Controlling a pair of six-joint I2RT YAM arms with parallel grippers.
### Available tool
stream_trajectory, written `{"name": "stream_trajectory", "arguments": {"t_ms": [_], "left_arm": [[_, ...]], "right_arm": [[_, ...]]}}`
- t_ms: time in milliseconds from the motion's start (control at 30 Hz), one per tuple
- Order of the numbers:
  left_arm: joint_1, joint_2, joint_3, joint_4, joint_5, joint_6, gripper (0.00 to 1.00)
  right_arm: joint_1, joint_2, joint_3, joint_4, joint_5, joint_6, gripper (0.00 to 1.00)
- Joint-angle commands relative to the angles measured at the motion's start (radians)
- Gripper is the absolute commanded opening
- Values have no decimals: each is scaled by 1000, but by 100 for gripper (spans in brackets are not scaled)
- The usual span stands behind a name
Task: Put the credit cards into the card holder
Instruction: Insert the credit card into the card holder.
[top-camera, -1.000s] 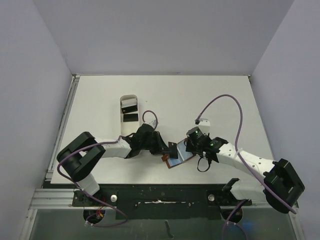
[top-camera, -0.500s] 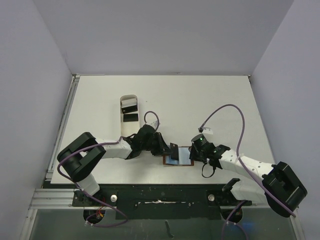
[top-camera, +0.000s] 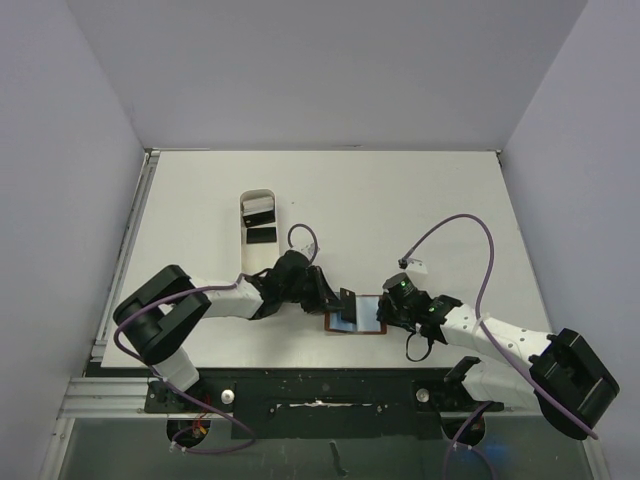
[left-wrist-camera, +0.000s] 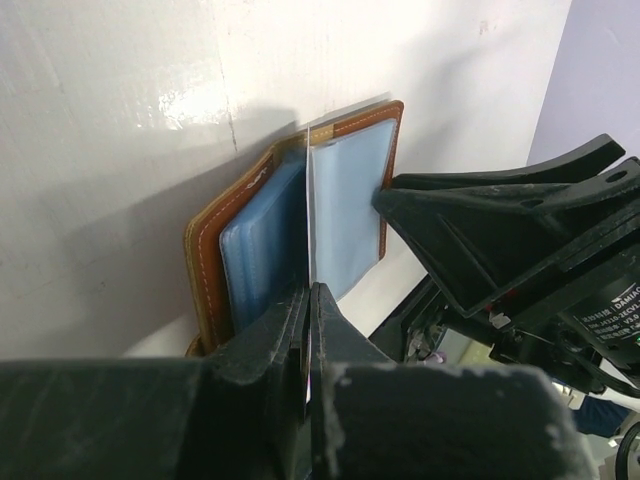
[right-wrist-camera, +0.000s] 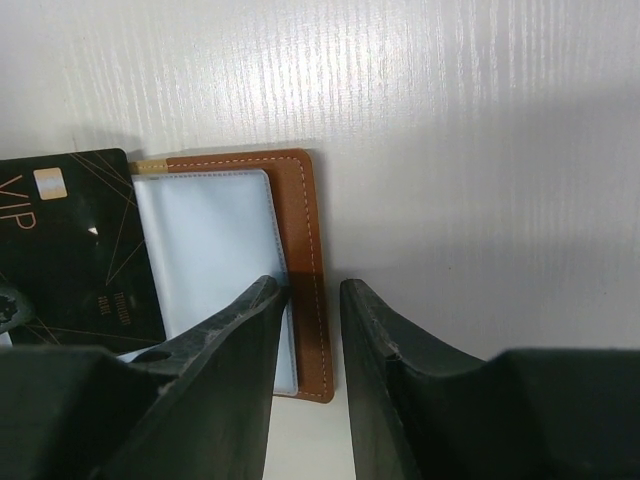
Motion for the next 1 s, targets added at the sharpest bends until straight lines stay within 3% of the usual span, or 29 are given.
{"name": "stream_trajectory", "arguments": {"t_ms": [0, 967], "left_arm": [[-6, -67, 19, 19, 16, 7, 0], [-17, -19, 1, -56, -21, 4, 0]], "right_arm": [[14, -3, -17, 11, 7, 18, 31], [15, -10, -21, 5, 15, 20, 31]]}}
